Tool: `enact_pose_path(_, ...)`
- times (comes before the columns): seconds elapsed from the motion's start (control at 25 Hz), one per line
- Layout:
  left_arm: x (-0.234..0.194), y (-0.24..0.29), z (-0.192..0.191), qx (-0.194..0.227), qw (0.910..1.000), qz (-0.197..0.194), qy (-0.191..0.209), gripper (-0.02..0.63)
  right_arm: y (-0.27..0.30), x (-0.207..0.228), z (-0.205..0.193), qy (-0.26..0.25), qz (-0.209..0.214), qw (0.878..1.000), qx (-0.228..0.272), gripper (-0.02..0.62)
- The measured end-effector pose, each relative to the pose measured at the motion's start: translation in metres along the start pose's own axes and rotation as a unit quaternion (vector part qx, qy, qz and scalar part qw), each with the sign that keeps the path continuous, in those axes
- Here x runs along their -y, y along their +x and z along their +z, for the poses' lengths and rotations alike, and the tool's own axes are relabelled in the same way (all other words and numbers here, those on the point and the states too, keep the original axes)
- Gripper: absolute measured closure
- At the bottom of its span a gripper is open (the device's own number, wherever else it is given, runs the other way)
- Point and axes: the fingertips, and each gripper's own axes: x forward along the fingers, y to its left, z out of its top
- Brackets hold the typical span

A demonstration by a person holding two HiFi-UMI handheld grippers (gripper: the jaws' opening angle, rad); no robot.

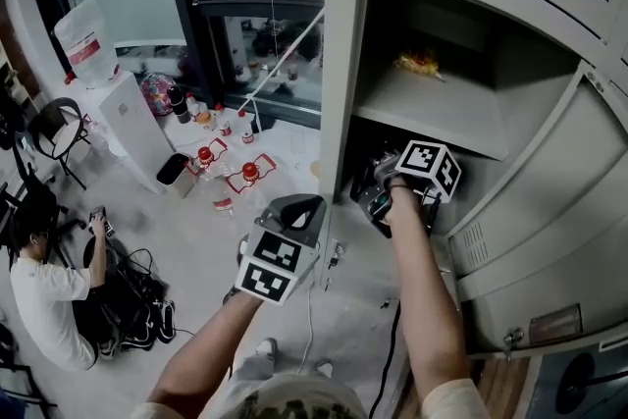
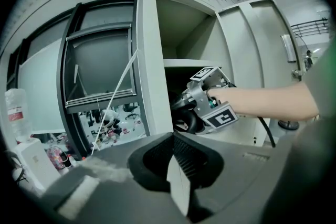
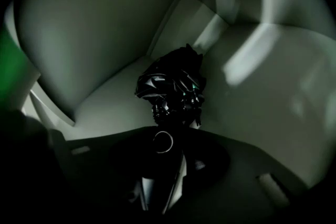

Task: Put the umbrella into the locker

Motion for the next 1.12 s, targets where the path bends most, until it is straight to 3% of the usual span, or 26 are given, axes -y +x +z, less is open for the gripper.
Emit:
enact_pose_path(0.24, -0.003, 0.001, -0.002, -0.003, 1.0, -0.009, 0.003, 0.601, -0.001, 0.002, 0.004, -0.025, -0.036, 0.999, 0.012, 0.405)
enact_pose_path(0.52, 0.001, 0.003, -0.004, -0.003, 0.9998, -0.018, 0.005, 0.601, -0.006, 0.009, 0.005, -0.1, -0.092, 0.991, -0.004, 0.378)
enact_pose_path(0.68, 0.004, 0.001, -0.004, -0.002, 0.9997, -0.023, 0.005, 0.601, -0.009, 0.009, -0.002, -0.193, -0.128, 0.973, -0.015, 0.348)
enact_pose_path(0.8, 0.004, -0.002, -0.004, 0.0, 0.9997, -0.025, 0.005, 0.601, -0.011, 0.007, -0.005, -0.233, -0.131, 0.963, -0.008, 0.327)
enact_pose_path(0.88, 0.005, -0.003, -0.004, 0.001, 0.9996, -0.027, 0.005, 0.601, -0.014, 0.006, -0.004, -0.263, -0.138, 0.955, 0.002, 0.321)
enact_pose_path(1.04, 0.006, -0.006, -0.006, 0.003, 0.9994, -0.033, 0.004, 0.601, -0.027, 0.001, 0.003, -0.345, -0.162, 0.923, 0.044, 0.321)
enact_pose_path(1.12, 0.007, -0.006, -0.005, 0.005, 0.9993, -0.038, 0.004, 0.601, -0.033, -0.003, 0.004, -0.352, -0.156, 0.922, 0.052, 0.321)
